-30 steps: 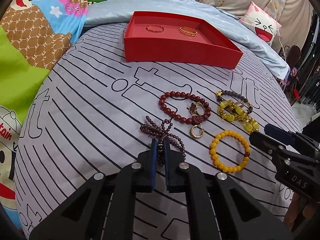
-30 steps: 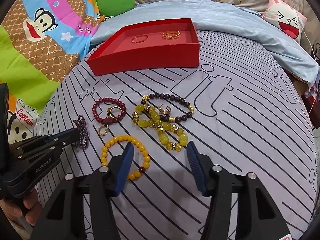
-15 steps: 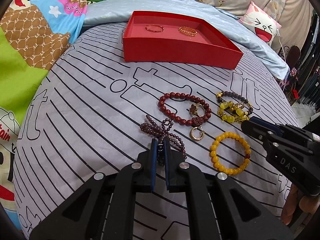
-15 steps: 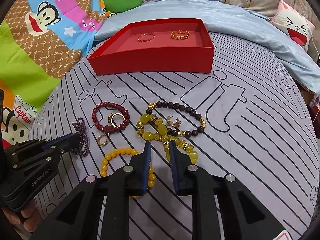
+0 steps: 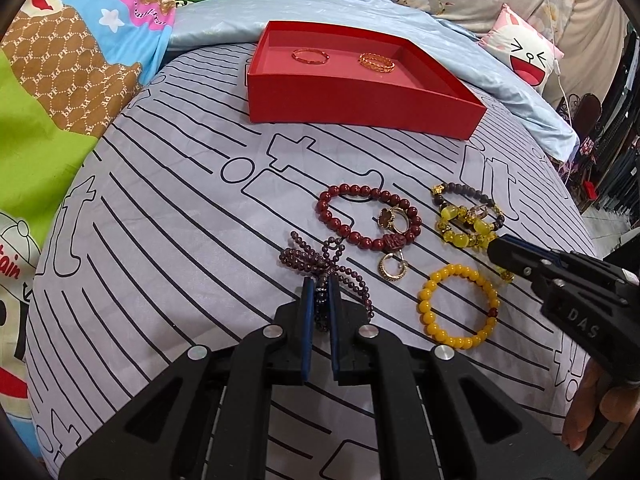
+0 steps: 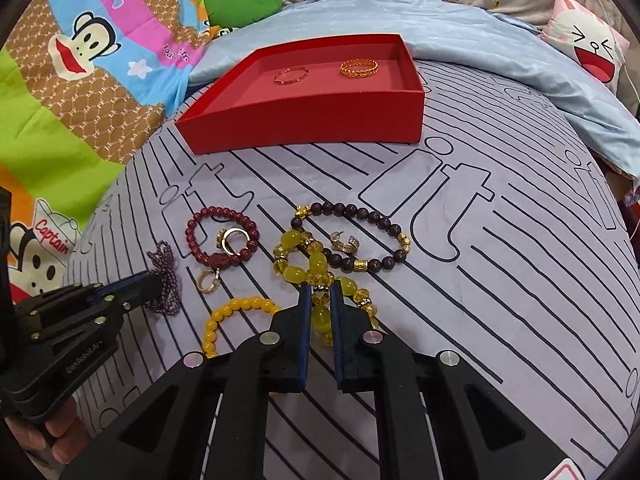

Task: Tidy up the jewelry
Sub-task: 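Lift both beaded bracelets and carry them toward the red tray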

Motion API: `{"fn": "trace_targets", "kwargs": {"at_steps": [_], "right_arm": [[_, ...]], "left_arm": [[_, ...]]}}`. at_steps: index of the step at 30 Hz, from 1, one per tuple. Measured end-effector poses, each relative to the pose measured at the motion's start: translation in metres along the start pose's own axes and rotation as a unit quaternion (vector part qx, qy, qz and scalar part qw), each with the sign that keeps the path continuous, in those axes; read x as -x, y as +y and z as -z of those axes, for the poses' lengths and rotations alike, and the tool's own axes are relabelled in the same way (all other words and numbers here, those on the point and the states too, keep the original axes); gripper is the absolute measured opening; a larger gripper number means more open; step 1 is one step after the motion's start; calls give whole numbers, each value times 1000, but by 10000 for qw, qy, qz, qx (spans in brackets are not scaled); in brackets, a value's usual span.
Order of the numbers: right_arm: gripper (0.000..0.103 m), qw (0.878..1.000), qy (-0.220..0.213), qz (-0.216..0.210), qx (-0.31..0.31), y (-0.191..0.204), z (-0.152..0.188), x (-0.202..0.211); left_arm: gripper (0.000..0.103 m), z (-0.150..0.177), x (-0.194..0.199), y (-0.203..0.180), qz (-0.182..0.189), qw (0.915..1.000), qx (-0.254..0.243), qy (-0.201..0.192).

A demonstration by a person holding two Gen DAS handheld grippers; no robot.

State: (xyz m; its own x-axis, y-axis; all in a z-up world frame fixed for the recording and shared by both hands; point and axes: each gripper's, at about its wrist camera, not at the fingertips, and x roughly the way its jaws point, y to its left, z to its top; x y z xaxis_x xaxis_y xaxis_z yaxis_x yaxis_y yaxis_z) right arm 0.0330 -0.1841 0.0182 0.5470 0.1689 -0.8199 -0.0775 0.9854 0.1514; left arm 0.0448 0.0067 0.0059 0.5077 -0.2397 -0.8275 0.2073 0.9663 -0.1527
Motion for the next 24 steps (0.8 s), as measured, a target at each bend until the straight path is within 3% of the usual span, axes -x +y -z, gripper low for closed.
{"fn": "trace_targets", "kwargs": {"at_steps": [17, 24], "right_arm": [[9, 9982, -527, -271, -55, 9, -26, 53], [9, 9968, -753, -259, -10, 8, -46, 67]], "left_arm": [[5, -13, 33, -4, 196, 9993, -59, -304], [2, -36, 45, -9, 253, 9980, -219, -538]]}}
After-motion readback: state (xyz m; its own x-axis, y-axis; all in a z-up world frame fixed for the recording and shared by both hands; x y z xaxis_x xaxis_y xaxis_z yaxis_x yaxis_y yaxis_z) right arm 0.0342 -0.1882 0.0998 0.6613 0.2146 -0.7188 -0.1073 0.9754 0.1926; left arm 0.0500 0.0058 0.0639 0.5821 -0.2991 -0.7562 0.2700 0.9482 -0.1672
